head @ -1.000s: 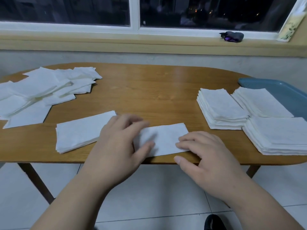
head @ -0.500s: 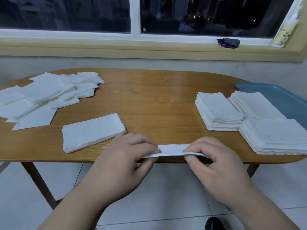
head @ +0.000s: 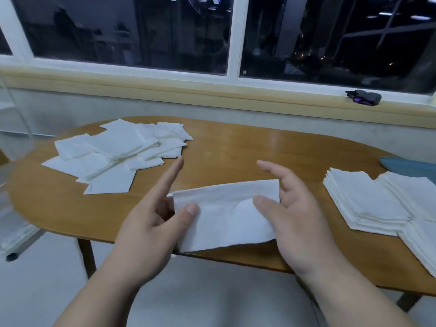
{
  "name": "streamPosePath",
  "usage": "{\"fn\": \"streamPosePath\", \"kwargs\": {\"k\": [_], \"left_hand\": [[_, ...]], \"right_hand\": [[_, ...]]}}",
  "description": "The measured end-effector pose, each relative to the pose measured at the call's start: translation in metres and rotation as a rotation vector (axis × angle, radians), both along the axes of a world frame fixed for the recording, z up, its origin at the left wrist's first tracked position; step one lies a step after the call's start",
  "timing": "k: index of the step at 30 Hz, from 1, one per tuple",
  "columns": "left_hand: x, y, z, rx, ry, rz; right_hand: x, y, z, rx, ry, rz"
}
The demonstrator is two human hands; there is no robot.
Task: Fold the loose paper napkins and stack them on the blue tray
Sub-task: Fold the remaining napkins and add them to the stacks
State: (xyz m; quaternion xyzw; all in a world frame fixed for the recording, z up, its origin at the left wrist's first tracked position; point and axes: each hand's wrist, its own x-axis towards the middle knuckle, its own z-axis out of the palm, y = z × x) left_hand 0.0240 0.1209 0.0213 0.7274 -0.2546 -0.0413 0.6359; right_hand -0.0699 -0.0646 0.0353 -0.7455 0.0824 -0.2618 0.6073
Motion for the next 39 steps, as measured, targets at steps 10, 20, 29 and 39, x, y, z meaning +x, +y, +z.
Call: {"fn": "streamPosePath", "kwargs": {"k": [10,20,29,39], "left_hand": [[0.045,0.026,-0.012,0.010,0.077,0.156],[0.061,0.029,-0.020,0.181,0.064,0.233],[0.065,0.029,-0.025,0.325,0.069,0.266],[0.061,0.023,-0.019,0.476,-0.086,0.286]], "right_hand": [[0.075,0.012,0.002,-0.088,0.109,0.143],[0.099,0.003,-0.023,-0.234,0.163,0.100],[0.108,-0.003,-0.030,-0.264,0.201,-0.005],[0.110,-0.009,-0.039,-0.479,0.300,-0.056]]}}
